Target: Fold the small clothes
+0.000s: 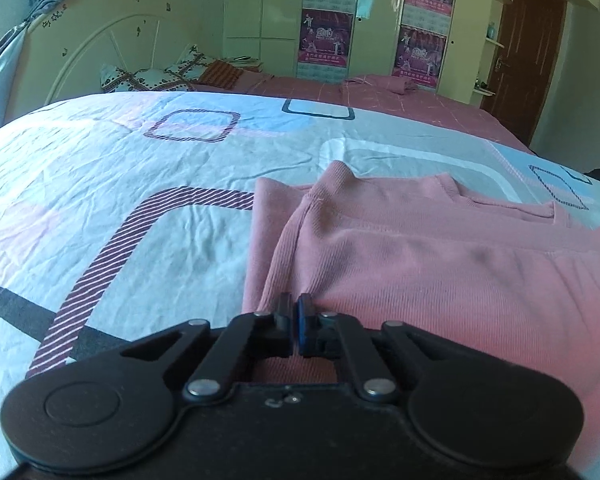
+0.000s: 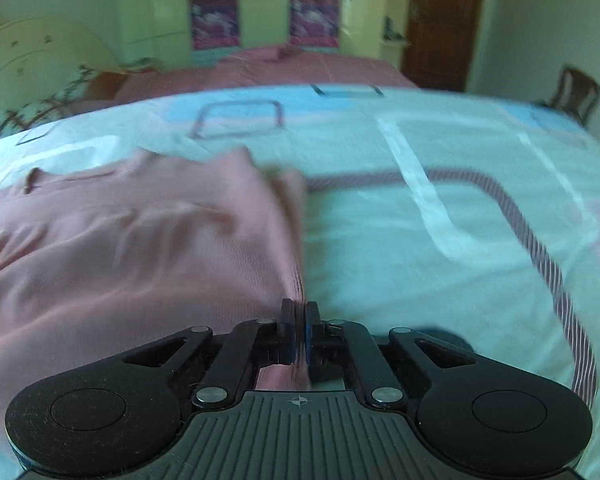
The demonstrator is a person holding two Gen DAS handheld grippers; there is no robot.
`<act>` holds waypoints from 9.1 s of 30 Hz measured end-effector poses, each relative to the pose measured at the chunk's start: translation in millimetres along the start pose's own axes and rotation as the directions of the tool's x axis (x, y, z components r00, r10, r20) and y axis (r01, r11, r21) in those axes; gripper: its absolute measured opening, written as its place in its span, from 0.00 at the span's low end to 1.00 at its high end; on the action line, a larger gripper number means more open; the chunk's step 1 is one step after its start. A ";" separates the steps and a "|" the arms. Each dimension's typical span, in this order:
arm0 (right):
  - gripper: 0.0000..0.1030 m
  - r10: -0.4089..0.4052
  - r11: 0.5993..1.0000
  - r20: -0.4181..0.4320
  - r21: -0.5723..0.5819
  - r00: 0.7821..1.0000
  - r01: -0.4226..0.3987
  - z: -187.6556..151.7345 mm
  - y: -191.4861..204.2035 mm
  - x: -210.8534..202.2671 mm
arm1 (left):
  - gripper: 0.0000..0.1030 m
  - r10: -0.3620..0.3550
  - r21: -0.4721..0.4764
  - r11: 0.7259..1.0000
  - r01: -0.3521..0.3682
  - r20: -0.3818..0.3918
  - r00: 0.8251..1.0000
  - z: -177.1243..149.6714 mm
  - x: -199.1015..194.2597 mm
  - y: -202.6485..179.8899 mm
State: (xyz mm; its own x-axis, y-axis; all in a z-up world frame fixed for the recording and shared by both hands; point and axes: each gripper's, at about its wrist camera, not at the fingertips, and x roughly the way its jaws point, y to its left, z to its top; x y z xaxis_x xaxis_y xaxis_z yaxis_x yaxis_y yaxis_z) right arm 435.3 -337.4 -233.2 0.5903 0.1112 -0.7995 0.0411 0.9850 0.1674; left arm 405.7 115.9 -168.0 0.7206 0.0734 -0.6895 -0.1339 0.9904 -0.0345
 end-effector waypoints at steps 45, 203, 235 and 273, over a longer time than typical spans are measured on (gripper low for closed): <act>0.54 0.265 0.918 0.000 -0.307 0.964 -0.252 -57.9 145.4 -45.4 | 0.26 -0.069 -0.006 0.998 0.069 0.001 0.998 -42.3 -46.2 -35.6; 0.14 0.351 0.899 0.012 0.274 0.936 -0.341 -7.5 -36.5 -47.7 | 0.64 -0.458 -0.052 0.889 0.455 -0.127 0.880 -33.1 -17.4 -198.0; 0.61 0.230 0.942 0.073 0.235 0.970 -0.241 35.5 -26.0 -35.4 | 0.65 -0.433 -0.175 0.890 0.422 -0.025 0.901 50.5 24.2 -204.0; 0.14 0.100 0.994 0.066 0.031 0.993 -0.102 81.6 5.6 65.2 | 0.68 -0.325 -0.208 0.929 0.305 -0.068 0.943 66.9 86.9 -210.2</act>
State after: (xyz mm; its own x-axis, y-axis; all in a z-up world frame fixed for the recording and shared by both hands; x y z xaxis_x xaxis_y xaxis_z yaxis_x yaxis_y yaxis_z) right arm 539.8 -335.4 -237.3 0.6431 0.2004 -0.7391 0.0057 0.9639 0.2663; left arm 542.0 -78.0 -172.2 0.6771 -0.2608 -0.6881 -0.0462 0.9182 -0.3934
